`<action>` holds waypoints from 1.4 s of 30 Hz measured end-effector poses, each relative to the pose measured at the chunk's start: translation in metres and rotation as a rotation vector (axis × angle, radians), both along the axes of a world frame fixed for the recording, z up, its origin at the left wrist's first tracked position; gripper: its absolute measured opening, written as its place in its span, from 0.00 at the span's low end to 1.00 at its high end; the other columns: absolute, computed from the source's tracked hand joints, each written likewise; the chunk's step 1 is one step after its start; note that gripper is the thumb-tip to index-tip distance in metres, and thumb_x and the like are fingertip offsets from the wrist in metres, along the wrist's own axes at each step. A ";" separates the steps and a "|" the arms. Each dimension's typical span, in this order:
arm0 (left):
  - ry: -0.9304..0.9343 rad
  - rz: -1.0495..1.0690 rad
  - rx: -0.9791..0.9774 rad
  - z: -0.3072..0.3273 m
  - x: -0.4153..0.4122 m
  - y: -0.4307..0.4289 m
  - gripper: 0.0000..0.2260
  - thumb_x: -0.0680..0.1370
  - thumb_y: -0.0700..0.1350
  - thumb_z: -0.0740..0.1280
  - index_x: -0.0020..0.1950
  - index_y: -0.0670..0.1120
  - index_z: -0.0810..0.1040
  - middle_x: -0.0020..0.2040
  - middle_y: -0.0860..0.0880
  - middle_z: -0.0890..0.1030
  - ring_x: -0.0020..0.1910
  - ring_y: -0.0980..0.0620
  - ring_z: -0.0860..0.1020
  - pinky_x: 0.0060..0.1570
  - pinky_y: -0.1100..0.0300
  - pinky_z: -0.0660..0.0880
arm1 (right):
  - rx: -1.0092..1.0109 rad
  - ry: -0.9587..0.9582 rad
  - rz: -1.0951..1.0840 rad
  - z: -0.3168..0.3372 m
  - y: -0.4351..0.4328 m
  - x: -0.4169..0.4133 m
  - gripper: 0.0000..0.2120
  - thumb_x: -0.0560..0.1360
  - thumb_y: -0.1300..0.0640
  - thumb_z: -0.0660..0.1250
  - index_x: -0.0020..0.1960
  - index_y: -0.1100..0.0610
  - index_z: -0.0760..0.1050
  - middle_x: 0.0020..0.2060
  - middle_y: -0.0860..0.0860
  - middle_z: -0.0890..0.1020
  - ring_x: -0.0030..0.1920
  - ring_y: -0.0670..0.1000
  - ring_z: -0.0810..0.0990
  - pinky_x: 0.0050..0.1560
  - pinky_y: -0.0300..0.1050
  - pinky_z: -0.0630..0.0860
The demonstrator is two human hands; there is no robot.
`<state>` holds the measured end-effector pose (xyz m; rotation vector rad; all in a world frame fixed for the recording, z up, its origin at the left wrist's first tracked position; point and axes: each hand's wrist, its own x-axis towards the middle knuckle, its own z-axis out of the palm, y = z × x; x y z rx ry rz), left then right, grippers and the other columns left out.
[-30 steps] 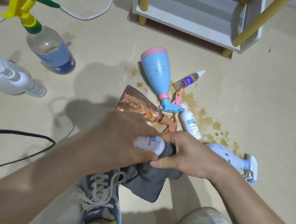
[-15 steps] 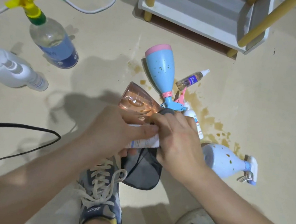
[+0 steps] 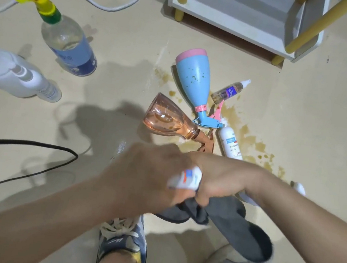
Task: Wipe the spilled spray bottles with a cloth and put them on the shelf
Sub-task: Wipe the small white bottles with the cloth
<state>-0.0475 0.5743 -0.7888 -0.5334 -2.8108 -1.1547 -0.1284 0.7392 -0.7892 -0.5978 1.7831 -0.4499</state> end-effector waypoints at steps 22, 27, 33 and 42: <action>-0.108 0.384 0.146 -0.026 0.022 -0.021 0.16 0.68 0.57 0.74 0.54 0.57 0.81 0.49 0.60 0.82 0.43 0.61 0.79 0.42 0.66 0.75 | -0.352 -0.105 -1.047 -0.014 0.020 0.003 0.18 0.64 0.73 0.69 0.46 0.55 0.74 0.38 0.47 0.78 0.39 0.47 0.76 0.38 0.39 0.72; -0.386 0.662 0.396 -0.025 0.026 -0.006 0.15 0.70 0.49 0.77 0.52 0.63 0.78 0.46 0.58 0.79 0.44 0.57 0.79 0.44 0.60 0.77 | -0.803 -0.343 -1.813 0.002 0.004 0.030 0.08 0.80 0.65 0.59 0.52 0.62 0.78 0.40 0.54 0.85 0.43 0.50 0.83 0.44 0.42 0.82; -0.453 0.426 0.553 -0.009 0.009 0.014 0.07 0.79 0.51 0.66 0.55 0.63 0.77 0.46 0.60 0.81 0.46 0.61 0.80 0.43 0.68 0.74 | -0.835 -0.257 -1.786 0.002 -0.067 0.066 0.21 0.83 0.55 0.57 0.37 0.50 0.83 0.33 0.50 0.82 0.35 0.47 0.81 0.39 0.40 0.78; -0.648 0.468 0.789 -0.030 0.004 0.008 0.14 0.77 0.57 0.62 0.60 0.56 0.78 0.52 0.55 0.83 0.53 0.58 0.80 0.54 0.63 0.75 | -0.608 -0.302 -1.724 -0.007 -0.033 0.071 0.21 0.72 0.74 0.66 0.64 0.63 0.76 0.56 0.58 0.84 0.60 0.59 0.81 0.62 0.52 0.77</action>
